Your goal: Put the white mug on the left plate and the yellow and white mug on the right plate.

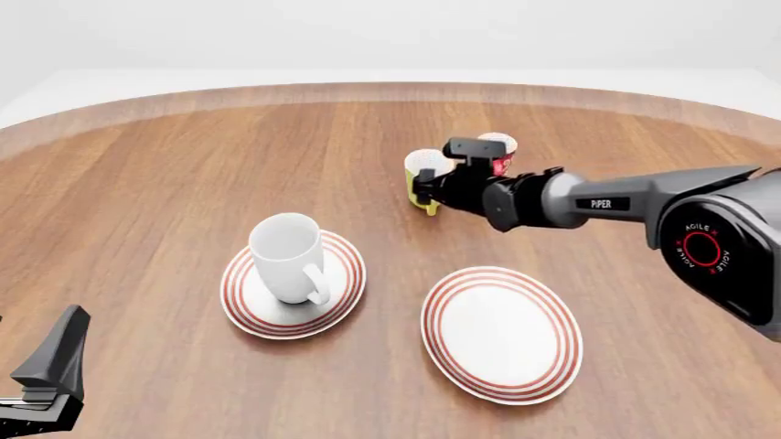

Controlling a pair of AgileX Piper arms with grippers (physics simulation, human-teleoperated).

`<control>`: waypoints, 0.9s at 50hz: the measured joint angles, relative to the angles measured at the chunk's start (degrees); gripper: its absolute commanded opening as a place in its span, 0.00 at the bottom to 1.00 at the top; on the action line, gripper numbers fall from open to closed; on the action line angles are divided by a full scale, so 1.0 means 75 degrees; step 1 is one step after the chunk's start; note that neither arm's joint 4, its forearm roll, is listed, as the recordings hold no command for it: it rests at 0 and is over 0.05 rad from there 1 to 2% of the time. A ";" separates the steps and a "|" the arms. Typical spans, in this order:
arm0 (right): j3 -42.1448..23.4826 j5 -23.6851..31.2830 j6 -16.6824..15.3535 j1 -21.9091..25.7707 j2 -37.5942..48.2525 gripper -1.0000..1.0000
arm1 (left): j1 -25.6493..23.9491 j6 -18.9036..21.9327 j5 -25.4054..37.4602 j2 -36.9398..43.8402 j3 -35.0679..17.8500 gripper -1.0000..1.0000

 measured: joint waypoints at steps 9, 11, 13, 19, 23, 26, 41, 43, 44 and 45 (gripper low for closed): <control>-0.0123 0.0127 0.0015 0.0018 0.0115 1.00 | 0.0000 0.0000 0.0000 0.0000 0.0000 1.00; -0.0150 0.0153 0.0022 0.0026 0.0142 1.00 | 0.0000 0.0000 0.0000 0.0000 0.0000 1.00; -0.0177 0.0179 0.0031 0.0034 0.0170 1.00 | 0.0000 0.0000 0.0000 0.0000 0.0000 1.00; -0.0265 0.0261 0.0051 0.0053 0.0256 1.00 | 0.0000 0.0000 0.0000 0.0000 0.0000 1.00; -0.0336 0.0330 0.0058 0.0065 0.0312 1.00 | 0.0000 0.0000 0.0000 0.0000 0.0000 1.00; -0.0395 0.0397 0.0058 0.0078 0.0350 1.00 | 0.0000 0.0000 0.0000 0.0000 0.0000 1.00; -0.0676 0.0701 0.0128 0.0116 0.0529 1.00 | 0.0000 0.0000 0.0000 0.0000 0.0000 1.00; -0.0705 0.0734 0.0145 0.0118 0.0555 1.00 | 0.0000 0.0000 0.0000 0.0000 0.0000 1.00; -0.0718 0.0750 0.0154 0.0117 0.0569 1.00 | 0.0000 0.0000 0.0000 0.0000 0.0000 1.00; -0.0731 0.0765 0.0162 0.0116 0.0582 1.00 | 0.0000 0.0000 0.0000 0.0000 0.0000 1.00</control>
